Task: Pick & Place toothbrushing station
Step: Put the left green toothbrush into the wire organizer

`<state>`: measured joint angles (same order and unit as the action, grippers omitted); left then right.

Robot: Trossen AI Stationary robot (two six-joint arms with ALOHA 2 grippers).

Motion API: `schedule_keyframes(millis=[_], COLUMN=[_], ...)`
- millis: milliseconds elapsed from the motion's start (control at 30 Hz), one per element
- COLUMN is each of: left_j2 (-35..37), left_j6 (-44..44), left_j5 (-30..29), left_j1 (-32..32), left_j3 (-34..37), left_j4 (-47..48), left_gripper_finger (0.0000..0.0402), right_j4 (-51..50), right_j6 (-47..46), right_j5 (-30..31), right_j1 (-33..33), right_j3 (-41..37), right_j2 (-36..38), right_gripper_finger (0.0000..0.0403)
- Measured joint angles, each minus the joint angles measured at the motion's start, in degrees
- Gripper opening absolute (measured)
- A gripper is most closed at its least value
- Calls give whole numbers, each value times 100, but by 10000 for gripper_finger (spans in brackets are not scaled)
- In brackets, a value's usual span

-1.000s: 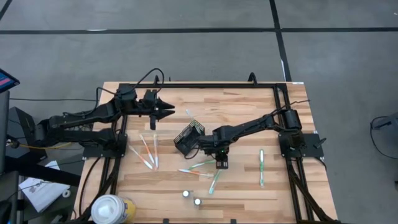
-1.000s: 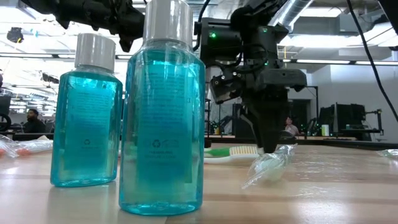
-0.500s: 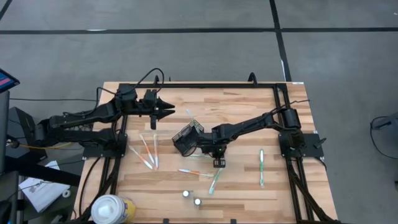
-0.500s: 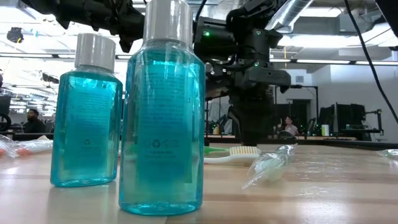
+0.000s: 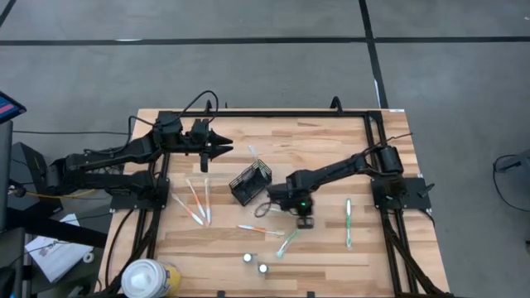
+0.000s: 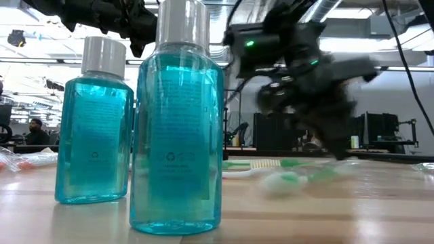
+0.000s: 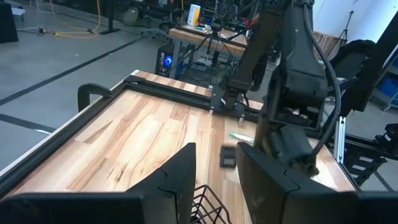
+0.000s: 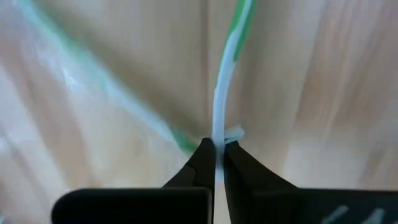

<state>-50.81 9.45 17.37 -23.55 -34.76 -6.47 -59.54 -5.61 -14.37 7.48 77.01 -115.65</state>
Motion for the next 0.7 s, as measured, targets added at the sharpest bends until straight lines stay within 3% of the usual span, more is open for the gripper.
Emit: schedule_keyframes(millis=[333, 533, 700], left_j2=[2, 2, 2], left_j6=[192, 674, 1059], left_j5=[0, 3, 52], left_j1=[0, 0, 0], left_j3=[-2, -2, -2], left_j4=[-68, -348, -713], left_gripper_finger=[112, 112, 112], right_j4=[-193, 515, 1937], right_j6=[-2492, -4186, -4523], right_j5=[250, 1453, 2326], right_j1=[485, 472, 292], right_j3=[-520, -522, -513], right_j2=[2012, 2978, 3062], right_gripper_finger=[1, 1, 0])
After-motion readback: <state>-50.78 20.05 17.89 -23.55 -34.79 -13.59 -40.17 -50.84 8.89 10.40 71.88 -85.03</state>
